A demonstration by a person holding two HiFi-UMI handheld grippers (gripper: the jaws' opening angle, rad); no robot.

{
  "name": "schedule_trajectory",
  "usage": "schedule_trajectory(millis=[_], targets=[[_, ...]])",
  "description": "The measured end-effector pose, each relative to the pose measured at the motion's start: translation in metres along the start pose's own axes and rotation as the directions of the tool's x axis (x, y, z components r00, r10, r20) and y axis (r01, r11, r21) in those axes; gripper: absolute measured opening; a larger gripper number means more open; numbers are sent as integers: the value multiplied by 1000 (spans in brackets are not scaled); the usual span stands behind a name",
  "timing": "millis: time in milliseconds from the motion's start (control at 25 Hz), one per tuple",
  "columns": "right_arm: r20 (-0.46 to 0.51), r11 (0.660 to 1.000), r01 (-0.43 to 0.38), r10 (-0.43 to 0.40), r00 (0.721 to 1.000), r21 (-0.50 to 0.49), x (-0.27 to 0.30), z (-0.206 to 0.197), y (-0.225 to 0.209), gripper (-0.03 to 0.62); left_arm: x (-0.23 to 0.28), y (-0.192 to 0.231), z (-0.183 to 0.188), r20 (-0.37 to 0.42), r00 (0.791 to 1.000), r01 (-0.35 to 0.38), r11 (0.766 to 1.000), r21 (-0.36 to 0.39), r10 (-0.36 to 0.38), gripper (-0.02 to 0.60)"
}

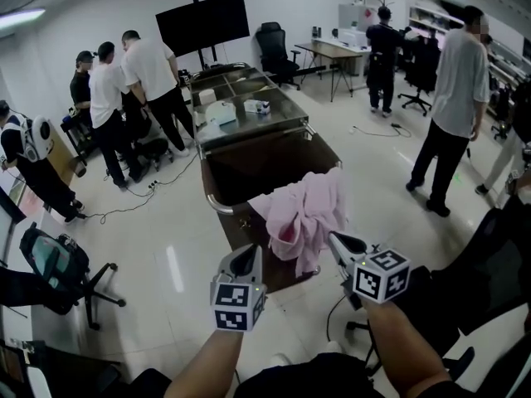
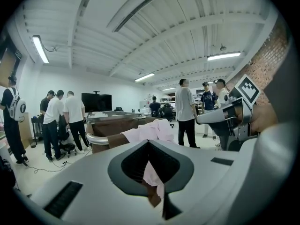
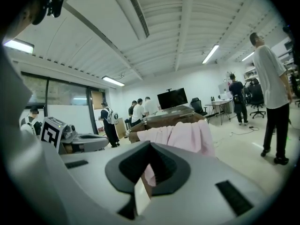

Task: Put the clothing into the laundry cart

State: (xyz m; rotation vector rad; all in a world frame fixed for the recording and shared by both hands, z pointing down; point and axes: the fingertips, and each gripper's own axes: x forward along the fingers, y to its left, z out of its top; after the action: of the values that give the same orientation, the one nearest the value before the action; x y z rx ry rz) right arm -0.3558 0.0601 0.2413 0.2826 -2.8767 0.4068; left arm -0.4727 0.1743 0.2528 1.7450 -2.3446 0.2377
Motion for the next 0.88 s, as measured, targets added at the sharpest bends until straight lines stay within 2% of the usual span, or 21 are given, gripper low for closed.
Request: schedule_trajectory(millis=[320, 880], targets=[[-34, 1000, -17, 17, 999, 1, -10, -14, -21, 3, 2, -18, -15, -25, 999, -42, 999, -17, 41, 0], [-73, 993, -110, 108, 991, -30, -9, -18, -34, 3, 11, -47, -24, -46, 996, -79, 997, -27, 77, 0]])
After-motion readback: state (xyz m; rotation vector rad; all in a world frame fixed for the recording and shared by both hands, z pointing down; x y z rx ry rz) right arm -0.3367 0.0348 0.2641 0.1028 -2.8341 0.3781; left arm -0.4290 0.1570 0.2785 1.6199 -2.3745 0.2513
